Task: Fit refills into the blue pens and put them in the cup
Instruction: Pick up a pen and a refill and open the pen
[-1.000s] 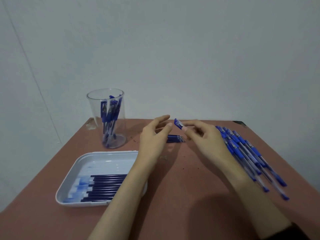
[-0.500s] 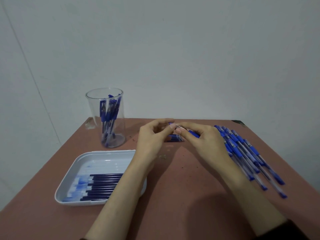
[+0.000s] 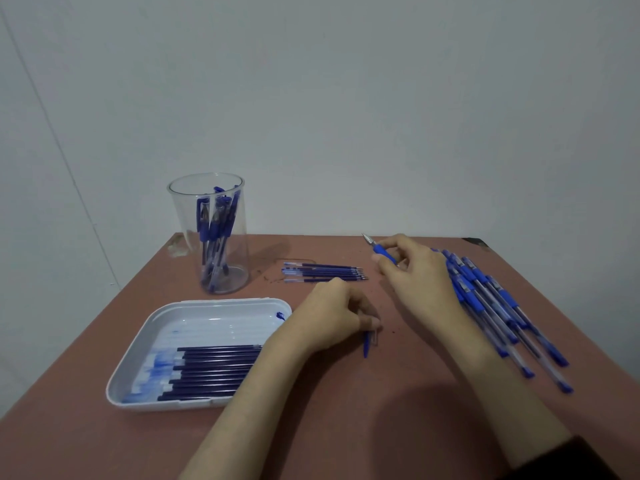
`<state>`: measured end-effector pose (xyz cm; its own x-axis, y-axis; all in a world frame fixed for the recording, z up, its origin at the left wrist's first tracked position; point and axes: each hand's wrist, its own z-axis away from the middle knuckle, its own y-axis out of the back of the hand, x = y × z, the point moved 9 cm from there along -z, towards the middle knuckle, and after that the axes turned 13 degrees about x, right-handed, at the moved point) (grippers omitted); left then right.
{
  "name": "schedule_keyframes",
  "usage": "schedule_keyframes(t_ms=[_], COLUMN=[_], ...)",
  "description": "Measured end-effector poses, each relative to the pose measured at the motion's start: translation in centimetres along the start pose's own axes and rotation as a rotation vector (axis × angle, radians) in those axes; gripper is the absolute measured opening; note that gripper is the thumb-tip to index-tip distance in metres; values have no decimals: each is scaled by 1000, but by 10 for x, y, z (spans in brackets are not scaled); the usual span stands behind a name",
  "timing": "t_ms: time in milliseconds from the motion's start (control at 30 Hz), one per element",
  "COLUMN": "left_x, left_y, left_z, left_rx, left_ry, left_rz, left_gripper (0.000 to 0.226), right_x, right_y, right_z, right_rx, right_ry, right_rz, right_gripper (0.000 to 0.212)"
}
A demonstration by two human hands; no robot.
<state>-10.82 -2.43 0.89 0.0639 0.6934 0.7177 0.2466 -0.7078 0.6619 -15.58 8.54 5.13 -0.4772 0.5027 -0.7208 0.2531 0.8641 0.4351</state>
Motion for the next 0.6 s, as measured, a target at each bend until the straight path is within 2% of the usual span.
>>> schedule_keyframes(t_ms=[100,167,267,333,400,500,600], left_x=[-3,-3,-4,-2,4,8,6], left_y=[-2,9,38,39,36,34,39], left_z=[1,-2,-7,-7,-7,-6,-6], left_rx=[-17,107,354,309,207,155,199], left_ry=[2,10,96,168,179,171,178], left_rz=[-40,14,389,740,957,1079,1109], left_gripper=[12,16,17,17,20,18,16], right_x=[-1,2,9,5,-3,-13,-18], right_y=[-3,-8,-23,-36,-47,-53,-52], right_z=[1,2,11,24,36,43,43], right_rx=[4,-37,-196,-379,-530,-640,-640], right_ry=[-37,-119,-413,-574,-683,-716,-666], right_rz=[-85,-182,-507,-657,-784,-919,-941], right_gripper=[9,11,22,28,31,31,30])
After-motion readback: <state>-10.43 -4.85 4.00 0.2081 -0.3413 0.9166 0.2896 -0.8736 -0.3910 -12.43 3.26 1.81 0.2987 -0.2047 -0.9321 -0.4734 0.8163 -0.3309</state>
